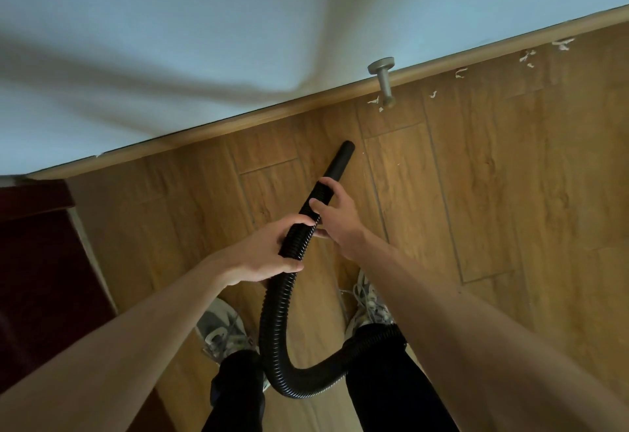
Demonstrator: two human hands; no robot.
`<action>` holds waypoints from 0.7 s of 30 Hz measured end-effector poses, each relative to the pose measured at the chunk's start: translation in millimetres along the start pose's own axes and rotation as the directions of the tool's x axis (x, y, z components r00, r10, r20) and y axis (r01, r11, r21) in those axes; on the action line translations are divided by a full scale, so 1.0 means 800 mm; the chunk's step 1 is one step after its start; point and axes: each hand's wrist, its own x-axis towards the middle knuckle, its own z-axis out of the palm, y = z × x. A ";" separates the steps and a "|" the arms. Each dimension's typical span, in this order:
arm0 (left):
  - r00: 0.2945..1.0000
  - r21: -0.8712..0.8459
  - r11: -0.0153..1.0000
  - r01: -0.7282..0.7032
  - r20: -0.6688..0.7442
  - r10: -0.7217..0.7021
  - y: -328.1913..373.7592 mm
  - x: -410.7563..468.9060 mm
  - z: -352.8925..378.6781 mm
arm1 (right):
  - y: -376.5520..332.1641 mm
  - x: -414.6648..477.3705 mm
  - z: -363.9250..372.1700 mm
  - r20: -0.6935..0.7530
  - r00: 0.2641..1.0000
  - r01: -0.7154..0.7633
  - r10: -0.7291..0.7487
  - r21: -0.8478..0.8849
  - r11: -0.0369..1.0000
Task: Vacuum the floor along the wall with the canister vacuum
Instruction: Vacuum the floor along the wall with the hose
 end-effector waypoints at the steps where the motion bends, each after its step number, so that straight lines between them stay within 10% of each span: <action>1: 1.000 0.020 1.000 -0.008 0.018 0.008 0.006 0.005 0.001 | 0.001 -0.001 -0.007 -0.020 1.000 0.014 -0.014 0.001 1.000; 11: 0.971 0.267 0.963 0.025 0.224 -0.087 0.068 0.049 0.027 | 0.039 -0.013 -0.073 -0.260 0.966 0.043 0.003 0.172 0.984; 21: 0.993 0.169 0.986 -0.015 0.114 -0.005 0.068 0.050 0.014 | -0.010 0.009 -0.070 -0.141 0.989 0.063 -0.046 0.116 0.991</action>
